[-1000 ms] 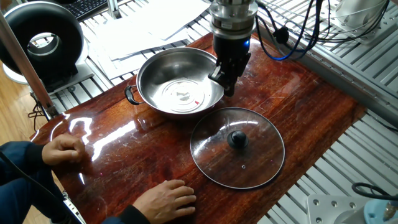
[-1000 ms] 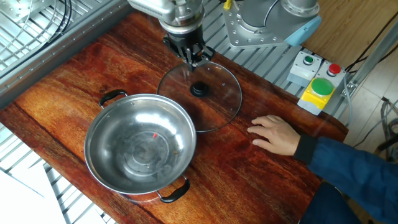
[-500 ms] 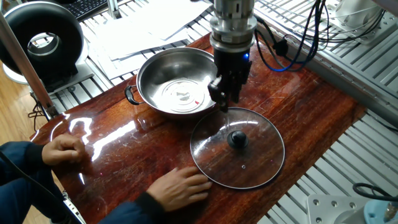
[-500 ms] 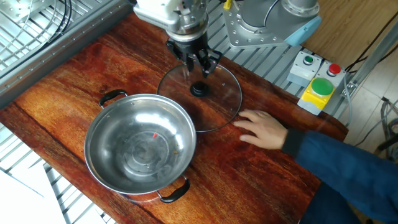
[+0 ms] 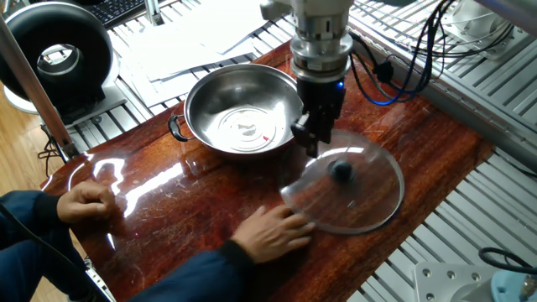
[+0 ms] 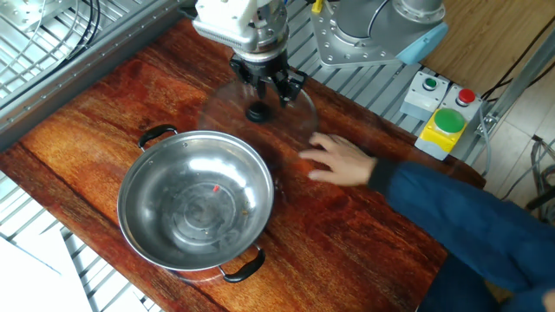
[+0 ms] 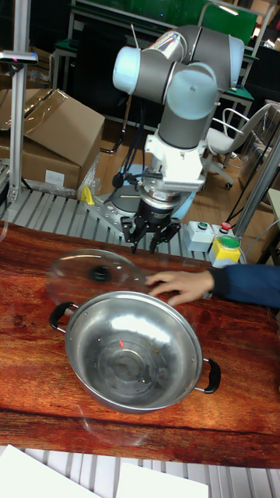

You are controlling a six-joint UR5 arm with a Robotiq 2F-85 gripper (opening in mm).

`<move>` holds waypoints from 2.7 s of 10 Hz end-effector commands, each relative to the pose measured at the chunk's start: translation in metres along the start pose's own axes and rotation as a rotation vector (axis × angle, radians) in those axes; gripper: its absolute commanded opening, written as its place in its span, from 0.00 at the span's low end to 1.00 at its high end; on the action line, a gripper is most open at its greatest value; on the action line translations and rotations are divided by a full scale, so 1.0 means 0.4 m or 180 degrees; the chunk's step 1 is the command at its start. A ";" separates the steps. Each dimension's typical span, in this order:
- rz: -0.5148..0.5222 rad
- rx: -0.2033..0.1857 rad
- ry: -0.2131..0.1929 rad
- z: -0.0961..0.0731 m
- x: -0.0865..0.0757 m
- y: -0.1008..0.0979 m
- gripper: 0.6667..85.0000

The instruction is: Cover the pot with the lid

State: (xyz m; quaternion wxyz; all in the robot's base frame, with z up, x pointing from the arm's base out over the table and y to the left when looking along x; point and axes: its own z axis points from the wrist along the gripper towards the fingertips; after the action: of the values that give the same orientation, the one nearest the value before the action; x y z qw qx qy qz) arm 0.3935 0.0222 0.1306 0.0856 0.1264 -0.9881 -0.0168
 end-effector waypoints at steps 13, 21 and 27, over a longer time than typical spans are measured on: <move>-0.0502 0.0294 -0.0245 0.066 0.029 -0.296 0.01; -0.0364 0.0415 -0.0323 0.062 0.012 -0.320 0.18; -0.0851 0.0383 -0.0290 0.105 0.033 -0.576 0.74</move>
State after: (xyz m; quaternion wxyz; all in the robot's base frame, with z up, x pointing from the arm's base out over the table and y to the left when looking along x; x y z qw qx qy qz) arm 0.4334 -0.1729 0.0888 0.0242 0.2496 -0.9675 0.0332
